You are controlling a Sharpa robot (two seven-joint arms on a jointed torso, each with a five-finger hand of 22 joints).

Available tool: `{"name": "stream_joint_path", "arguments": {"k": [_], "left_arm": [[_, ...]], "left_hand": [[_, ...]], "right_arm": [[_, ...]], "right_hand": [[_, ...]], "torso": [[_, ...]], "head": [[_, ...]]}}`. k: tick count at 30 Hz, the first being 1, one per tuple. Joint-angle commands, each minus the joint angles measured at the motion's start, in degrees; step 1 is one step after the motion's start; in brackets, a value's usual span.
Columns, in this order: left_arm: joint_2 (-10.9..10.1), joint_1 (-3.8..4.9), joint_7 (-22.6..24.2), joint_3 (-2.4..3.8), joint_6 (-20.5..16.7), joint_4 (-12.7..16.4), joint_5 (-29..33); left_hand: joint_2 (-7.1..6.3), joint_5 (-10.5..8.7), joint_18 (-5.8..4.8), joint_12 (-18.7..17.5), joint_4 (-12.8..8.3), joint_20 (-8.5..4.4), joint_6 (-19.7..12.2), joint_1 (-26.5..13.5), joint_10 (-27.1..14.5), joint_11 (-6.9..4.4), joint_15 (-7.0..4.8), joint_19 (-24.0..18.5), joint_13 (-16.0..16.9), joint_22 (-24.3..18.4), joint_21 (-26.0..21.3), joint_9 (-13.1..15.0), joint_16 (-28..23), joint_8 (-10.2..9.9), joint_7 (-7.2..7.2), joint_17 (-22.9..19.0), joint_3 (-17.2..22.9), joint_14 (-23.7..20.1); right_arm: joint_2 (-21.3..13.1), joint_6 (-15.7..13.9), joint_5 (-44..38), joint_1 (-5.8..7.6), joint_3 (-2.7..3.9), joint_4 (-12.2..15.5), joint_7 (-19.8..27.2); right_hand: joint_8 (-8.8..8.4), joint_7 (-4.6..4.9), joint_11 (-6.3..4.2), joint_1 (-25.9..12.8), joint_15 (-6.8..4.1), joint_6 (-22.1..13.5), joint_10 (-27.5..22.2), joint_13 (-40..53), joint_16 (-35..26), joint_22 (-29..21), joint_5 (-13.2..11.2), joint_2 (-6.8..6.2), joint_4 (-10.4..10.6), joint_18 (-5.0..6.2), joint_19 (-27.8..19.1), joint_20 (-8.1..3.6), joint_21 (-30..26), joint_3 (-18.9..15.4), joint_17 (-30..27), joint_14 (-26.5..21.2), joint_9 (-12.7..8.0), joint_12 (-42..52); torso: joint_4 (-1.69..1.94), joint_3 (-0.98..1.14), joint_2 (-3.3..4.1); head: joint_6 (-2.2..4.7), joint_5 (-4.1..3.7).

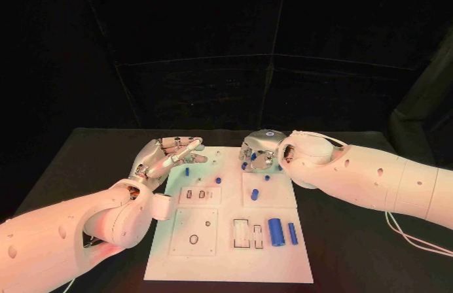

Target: Assemble the parts on the task board

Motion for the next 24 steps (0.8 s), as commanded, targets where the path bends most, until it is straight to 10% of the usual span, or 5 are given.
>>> {"name": "stream_joint_path", "arguments": {"k": [1,13,24], "left_arm": [[0.14,0.1,-0.32,0.02,1.45,-0.14,-0.6],[0.26,0.11,-0.67,-0.01,2.09,-0.67,-0.6],[0.39,0.11,-0.93,-0.08,2.6,-1.16,-0.59]], "left_hand": [[0.35,0.02,0.68,-0.34,-0.33,0.09,-0.16,-0.26,0.01,0.39,0.37,0.39,-0.06,-0.09,-0.21,-0.05,-0.2,-0.27,0.38,0.1,0.09,0.0],[0.44,0.03,0.67,-0.41,-0.44,0.11,-0.27,-0.24,-0.09,0.44,0.41,0.41,-0.08,-0.15,-0.3,-0.05,-0.31,-0.38,0.44,0.18,0.16,0.0],[0.5,0.03,0.67,-0.44,-0.46,0.13,-0.31,-0.27,-0.14,0.46,0.43,0.42,-0.08,-0.18,-0.34,-0.05,-0.36,-0.42,0.47,0.22,0.19,0.0]], "right_arm": [[0.17,3.57,-3.12,0.16,0.06,0.1,-1.64],[0.7,4.3,-3.26,0.15,0.06,-0.58,-1.3],[1.1,3.69,-3.27,0.15,0.06,-1.49,-0.71]], "right_hand": [[-0.27,0.1,0.0,0.31,-0.46,-0.2,-0.51,0.04,1.28,0.61,-0.1,-0.34,0.03,0.63,-0.34,0.02,1.02,0.58,0.86,2.27,0.07,0.23],[-0.2,0.05,-0.07,0.01,-0.6,0.41,0.41,-0.01,6.79,3.4,-0.55,1.21,0.52,0.65,-1.25,0.04,5.62,2.97,4.4,1.76,0.09,0.41],[0.23,-0.26,-0.42,0.55,-0.88,2.98,2.5,0.0,10.82,5.78,-5.9,3.59,0.54,0.7,-2.38,-0.14,9.47,9.97,6.8,1.12,0.26,0.49]], "torso": [[0.37,-0.14,0.41],[0.39,-0.05,0.93],[0.52,0.02,1.45]], "head": [[-0.04,-0.11],[-0.23,-0.05],[-0.29,-0.19]]}}
